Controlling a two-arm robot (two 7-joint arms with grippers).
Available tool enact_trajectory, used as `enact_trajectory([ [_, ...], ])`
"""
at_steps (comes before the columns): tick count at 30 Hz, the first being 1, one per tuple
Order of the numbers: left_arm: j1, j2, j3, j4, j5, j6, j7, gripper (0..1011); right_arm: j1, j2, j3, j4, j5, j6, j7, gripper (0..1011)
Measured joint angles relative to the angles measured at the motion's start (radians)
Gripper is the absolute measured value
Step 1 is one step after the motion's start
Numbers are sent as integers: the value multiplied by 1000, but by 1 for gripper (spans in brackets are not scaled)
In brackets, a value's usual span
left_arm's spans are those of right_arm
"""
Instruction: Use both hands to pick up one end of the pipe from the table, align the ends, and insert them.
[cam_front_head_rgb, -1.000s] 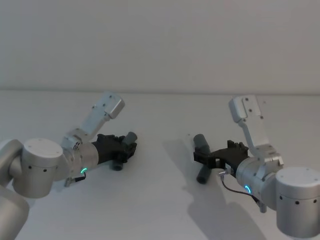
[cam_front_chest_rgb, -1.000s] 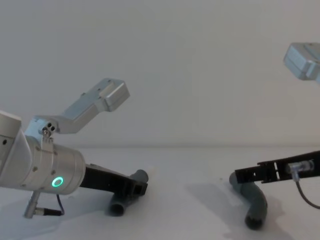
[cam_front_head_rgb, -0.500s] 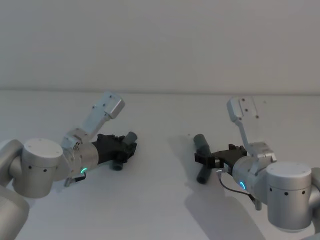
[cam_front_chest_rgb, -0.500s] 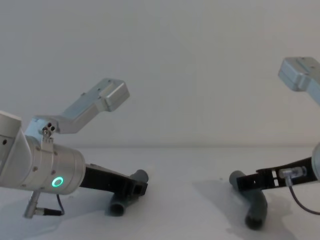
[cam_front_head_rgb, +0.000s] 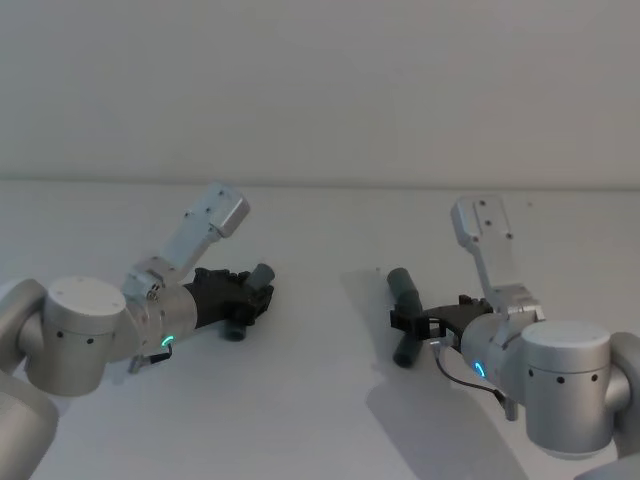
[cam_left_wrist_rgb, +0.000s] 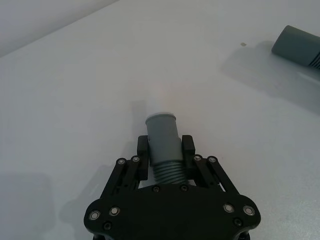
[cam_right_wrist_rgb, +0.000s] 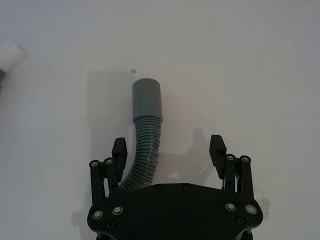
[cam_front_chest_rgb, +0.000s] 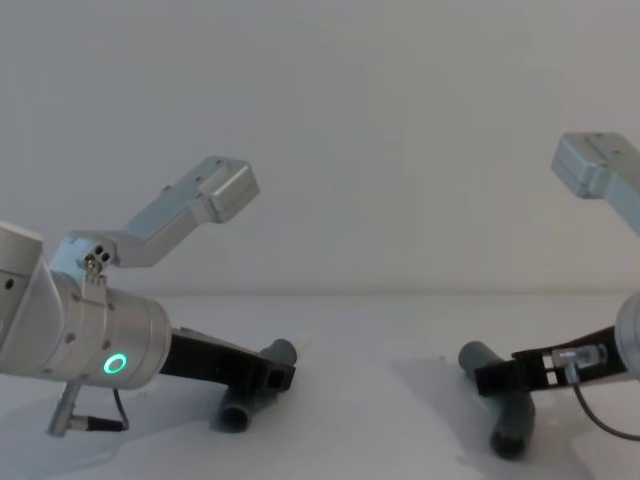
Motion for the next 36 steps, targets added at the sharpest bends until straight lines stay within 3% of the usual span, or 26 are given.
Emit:
enact_trajectory([
  [23, 0, 0, 0, 0, 0, 0, 0, 375, -3, -18, 10, 9, -15, 21, -5, 1000],
  [28, 0, 0, 0, 0, 0, 0, 0, 375, -4, -19, 11, 9, -16, 22, -3, 925],
  [34, 0, 0, 0, 0, 0, 0, 0, 375, -5, -19, 11, 9, -18, 23, -2, 755],
  [36, 0, 0, 0, 0, 0, 0, 0, 375, -5, -19, 11, 8, -18, 24, -1, 657],
])
